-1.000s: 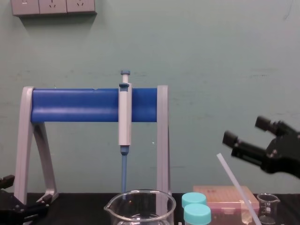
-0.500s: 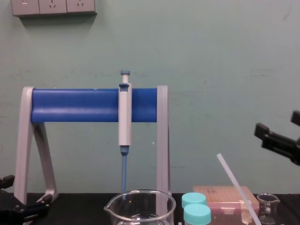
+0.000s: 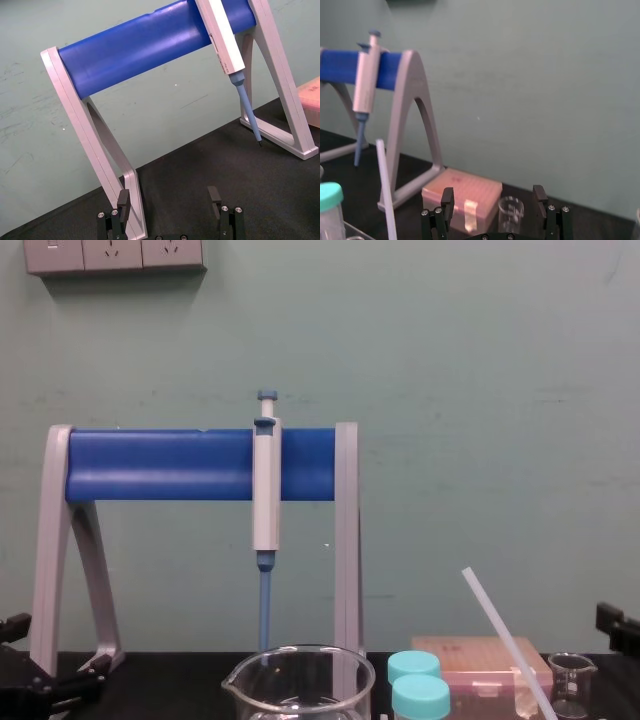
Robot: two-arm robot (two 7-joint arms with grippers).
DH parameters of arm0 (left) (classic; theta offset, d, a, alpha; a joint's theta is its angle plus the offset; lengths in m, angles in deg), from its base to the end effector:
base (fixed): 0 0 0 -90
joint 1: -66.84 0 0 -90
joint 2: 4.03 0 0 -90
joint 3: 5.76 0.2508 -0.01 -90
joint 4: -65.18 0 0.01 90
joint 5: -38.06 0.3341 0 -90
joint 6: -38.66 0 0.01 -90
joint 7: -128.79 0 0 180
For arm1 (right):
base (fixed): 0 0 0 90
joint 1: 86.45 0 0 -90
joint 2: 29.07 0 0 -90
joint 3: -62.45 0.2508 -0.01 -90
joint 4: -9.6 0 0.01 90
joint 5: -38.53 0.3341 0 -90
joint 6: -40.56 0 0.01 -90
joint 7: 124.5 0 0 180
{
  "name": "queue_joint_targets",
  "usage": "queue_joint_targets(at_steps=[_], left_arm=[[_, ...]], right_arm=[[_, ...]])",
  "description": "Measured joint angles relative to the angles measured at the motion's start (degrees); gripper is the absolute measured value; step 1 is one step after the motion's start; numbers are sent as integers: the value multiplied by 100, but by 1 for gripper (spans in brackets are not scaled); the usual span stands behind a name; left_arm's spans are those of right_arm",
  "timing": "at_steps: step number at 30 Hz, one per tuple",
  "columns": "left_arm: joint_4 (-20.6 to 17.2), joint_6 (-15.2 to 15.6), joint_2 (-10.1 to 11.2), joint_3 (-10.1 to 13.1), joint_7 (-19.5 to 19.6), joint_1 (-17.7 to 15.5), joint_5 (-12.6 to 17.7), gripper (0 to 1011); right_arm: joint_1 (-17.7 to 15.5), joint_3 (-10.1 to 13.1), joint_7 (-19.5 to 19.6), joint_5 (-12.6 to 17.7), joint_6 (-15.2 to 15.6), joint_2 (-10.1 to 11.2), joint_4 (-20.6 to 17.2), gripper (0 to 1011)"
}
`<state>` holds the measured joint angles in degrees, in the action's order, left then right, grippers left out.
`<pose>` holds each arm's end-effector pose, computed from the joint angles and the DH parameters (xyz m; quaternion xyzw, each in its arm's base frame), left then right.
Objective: Pick up the stirring rod with one hand, then place it down.
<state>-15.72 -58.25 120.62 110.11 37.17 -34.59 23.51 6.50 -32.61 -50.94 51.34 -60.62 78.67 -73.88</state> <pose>0.3756 0.0537 -0.2755 0.1415 -0.1325 0.5799 0.7913 0.3641 -0.0617 -0.2747 -0.0008 -0.0713 -0.5723 0.8169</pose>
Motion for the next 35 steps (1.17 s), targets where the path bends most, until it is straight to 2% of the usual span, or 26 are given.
queue_joint_targets(at_steps=[7,35], left_arm=[[0,0,0,0,0,0,0,1000],[0,0,0,0,0,0,0,1000]], right_arm=[[25,23,29,22,279,-36,78,1003],[26,9,17,17,212,-26,65,1003]])
